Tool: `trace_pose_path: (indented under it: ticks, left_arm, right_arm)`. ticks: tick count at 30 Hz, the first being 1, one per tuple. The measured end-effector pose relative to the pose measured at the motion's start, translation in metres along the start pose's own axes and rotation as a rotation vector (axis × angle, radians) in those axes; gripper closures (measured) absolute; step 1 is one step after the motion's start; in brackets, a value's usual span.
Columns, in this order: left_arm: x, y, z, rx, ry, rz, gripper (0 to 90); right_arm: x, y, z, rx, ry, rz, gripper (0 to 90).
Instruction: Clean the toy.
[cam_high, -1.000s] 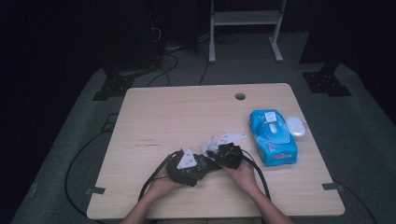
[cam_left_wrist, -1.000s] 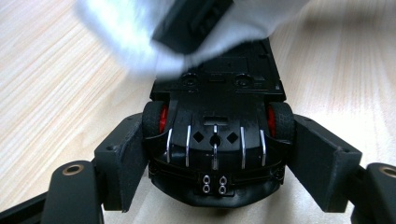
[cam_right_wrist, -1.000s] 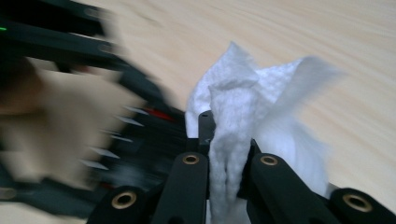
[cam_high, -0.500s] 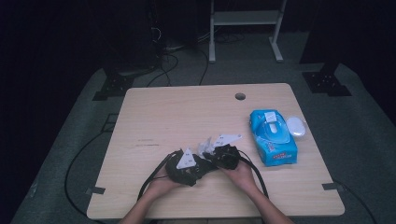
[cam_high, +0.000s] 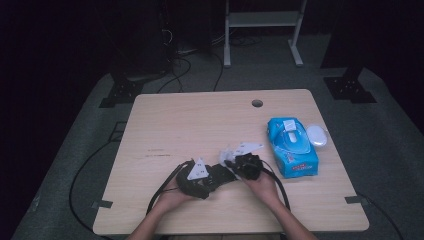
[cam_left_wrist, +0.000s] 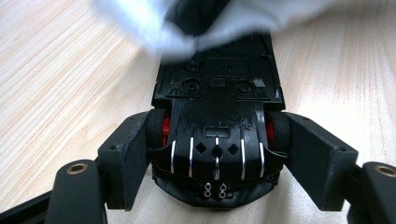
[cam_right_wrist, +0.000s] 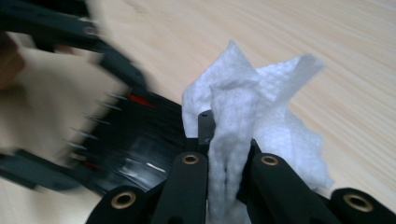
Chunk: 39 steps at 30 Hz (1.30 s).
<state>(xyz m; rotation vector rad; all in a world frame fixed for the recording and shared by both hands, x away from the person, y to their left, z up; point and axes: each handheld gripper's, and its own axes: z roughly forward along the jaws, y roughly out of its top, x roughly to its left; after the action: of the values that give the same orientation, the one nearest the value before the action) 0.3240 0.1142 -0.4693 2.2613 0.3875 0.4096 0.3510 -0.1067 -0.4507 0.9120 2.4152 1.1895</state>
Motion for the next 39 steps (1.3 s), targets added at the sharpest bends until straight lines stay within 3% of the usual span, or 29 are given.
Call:
trace_pose_path:
  ticks: [2, 4, 6, 8, 9, 11, 14, 15, 17, 18, 19, 20, 23, 26, 27, 30, 32, 34, 36, 38, 39]
  left_arm:
    - [0.000, 0.000, 0.000, -0.001, 0.003, 0.006, 26.4]
    - [0.000, 0.000, 0.000, 0.002, -0.002, 0.001, 26.5]
    - [0.001, 0.000, 0.001, 0.001, -0.005, -0.003, 26.4]
    - [0.001, 0.000, 0.000, 0.004, -0.002, -0.006, 26.5]
    - [0.001, 0.000, 0.000, 0.002, 0.001, -0.009, 26.5]
    - [0.001, 0.000, 0.000, 0.000, 0.000, -0.007, 26.5]
    - [0.002, 0.000, 0.001, -0.001, 0.001, -0.006, 26.4]
    - [0.002, 0.000, 0.001, 0.000, 0.001, -0.012, 26.4]
    - [0.002, -0.002, 0.000, -0.003, -0.002, -0.014, 26.4]
    - [0.002, -0.001, 0.000, -0.005, 0.000, -0.010, 26.4]
    - [0.001, -0.001, 0.000, -0.001, 0.003, -0.006, 26.4]
    - [0.000, 0.000, 0.000, 0.002, 0.007, -0.003, 26.4]
    - [-0.002, 0.001, 0.001, 0.000, 0.026, 0.005, 26.4]
    - [-0.001, 0.000, 0.001, -0.002, 0.020, 0.001, 26.4]
    - [0.001, 0.000, 0.001, 0.000, 0.013, -0.008, 26.4]
    - [0.003, -0.001, 0.001, -0.004, 0.004, -0.017, 26.4]
    - [0.003, -0.001, -0.001, 0.002, 0.013, -0.011, 26.4]
    - [0.002, -0.001, -0.001, 0.000, 0.023, -0.002, 26.4]
    - [0.002, 0.000, -0.001, 0.004, 0.026, 0.002, 26.4]
    - [0.002, -0.001, -0.001, 0.004, 0.021, -0.006, 26.4]
    - [0.003, -0.002, 0.000, -0.001, 0.015, -0.019, 26.4]
  right_arm:
    - [-0.011, -0.006, -0.007, 0.002, -0.015, 0.051, 86.4]
    - [-0.011, -0.007, -0.009, 0.002, -0.013, 0.050, 86.5]
    - [-0.002, -0.005, -0.006, -0.005, 0.070, 0.019, 86.5]
    - [0.004, -0.003, -0.005, 0.009, 0.035, -0.039, 86.5]
    - [0.002, -0.003, -0.006, 0.019, 0.022, -0.042, 86.5]
    - [-0.007, -0.006, -0.011, 0.030, -0.024, -0.027, 86.5]
    - [-0.017, -0.014, -0.020, 0.043, -0.024, 0.018, 86.5]
    - [-0.016, -0.017, -0.022, 0.034, -0.012, 0.022, 86.5]
    - [-0.008, -0.021, -0.025, 0.023, 0.085, 0.024, 86.4]
    - [-0.001, -0.023, -0.025, 0.020, 0.091, -0.015, 86.5]
    - [0.002, -0.024, -0.026, 0.023, 0.066, -0.051, 86.5]
    - [0.001, -0.024, -0.027, 0.029, 0.056, -0.048, 86.5]
    - [-0.017, -0.028, -0.032, 0.049, -0.025, 0.008, 86.5]
    - [-0.027, -0.033, -0.037, 0.049, -0.044, 0.073, 86.6]
    - [-0.025, -0.033, -0.037, 0.044, -0.041, 0.068, 86.5]
    - [-0.008, -0.029, -0.032, 0.016, 0.071, 0.028, 86.5]
    - [0.000, -0.026, -0.027, 0.031, 0.035, -0.041, 86.5]
    - [-0.008, -0.026, -0.027, 0.033, 0.051, 0.015, 86.6]
    - [-0.019, -0.029, -0.031, 0.051, -0.033, 0.028, 86.6]
    - [-0.027, -0.034, -0.035, 0.044, -0.025, 0.088, 86.5]
    - [-0.027, -0.035, -0.037, 0.042, -0.020, 0.092, 86.5]
